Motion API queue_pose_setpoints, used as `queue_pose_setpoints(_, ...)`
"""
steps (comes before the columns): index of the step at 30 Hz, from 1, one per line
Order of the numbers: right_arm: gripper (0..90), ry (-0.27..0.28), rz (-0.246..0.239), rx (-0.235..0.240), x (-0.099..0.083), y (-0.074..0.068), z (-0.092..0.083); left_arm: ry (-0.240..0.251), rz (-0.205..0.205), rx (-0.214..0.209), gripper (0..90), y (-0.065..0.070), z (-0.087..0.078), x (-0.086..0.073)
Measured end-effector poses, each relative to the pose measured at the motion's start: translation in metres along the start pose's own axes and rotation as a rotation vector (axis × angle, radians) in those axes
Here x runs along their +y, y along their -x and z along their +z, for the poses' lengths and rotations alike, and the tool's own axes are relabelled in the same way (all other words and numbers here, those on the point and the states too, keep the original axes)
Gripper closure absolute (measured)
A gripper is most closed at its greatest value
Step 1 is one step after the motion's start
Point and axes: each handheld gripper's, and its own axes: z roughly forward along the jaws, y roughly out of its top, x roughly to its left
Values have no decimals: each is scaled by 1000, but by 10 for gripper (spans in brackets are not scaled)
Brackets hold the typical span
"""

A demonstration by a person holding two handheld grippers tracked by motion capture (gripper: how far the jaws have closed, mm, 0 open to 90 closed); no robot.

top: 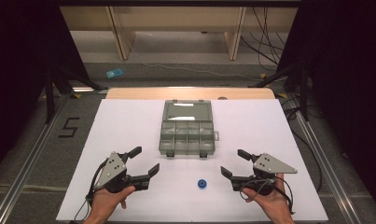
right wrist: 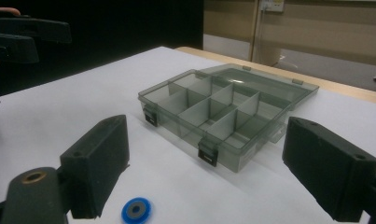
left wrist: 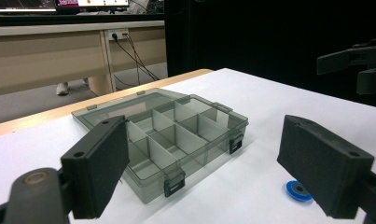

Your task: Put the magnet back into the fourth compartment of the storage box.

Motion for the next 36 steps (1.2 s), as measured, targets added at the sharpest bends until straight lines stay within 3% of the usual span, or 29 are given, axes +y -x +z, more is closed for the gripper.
queue_pose_setpoints(8, 156, 18, -12, -4, 0, 0, 2, 0, 1, 0, 160, 0, 0, 0)
queue_pose_setpoints(12, 156, 2, -16, -17, 0, -1, 0, -2, 4, 0, 160, 0, 0, 0)
queue_pose_setpoints(14, 157, 10, -12, -6, 0, -1, 2, -2, 5, 0, 160, 0, 0, 0)
queue_pose_setpoints(18, 162, -23, -17, 17, 1, -2, 1, -4, 6, 0, 159, 0, 0, 0)
queue_pose_setpoints(20, 168, -10, -21, 9, 1, -3, 3, -4, 7, 0, 159, 0, 0, 0)
queue_pose_setpoints(24, 193, -38, -37, 20, 2, -4, 3, -6, 7, 0, 159, 0, 0, 0)
queue_pose_setpoints(28, 188, -51, -50, 25, 3, -6, 5, -5, 8, 1, 159, 0, 0, 0)
queue_pose_setpoints(29, 181, -30, -60, 24, 3, -6, 8, -5, 5, 1, 159, 0, 0, 0)
queue_pose_setpoints(33, 159, -54, -80, 29, 6, -8, 10, -6, -1, 2, 159, 0, 1, -1)
queue_pose_setpoints(34, 157, -44, -66, 42, 6, -9, 12, -2, -3, -1, 159, 0, 1, -1)
queue_pose_setpoints(35, 157, -71, -58, 47, 8, -10, 11, 0, -8, -3, 159, 0, 1, -1)
queue_pose_setpoints(36, 157, -57, -77, 54, 9, -10, 14, 0, -8, -3, 160, 0, 1, -1)
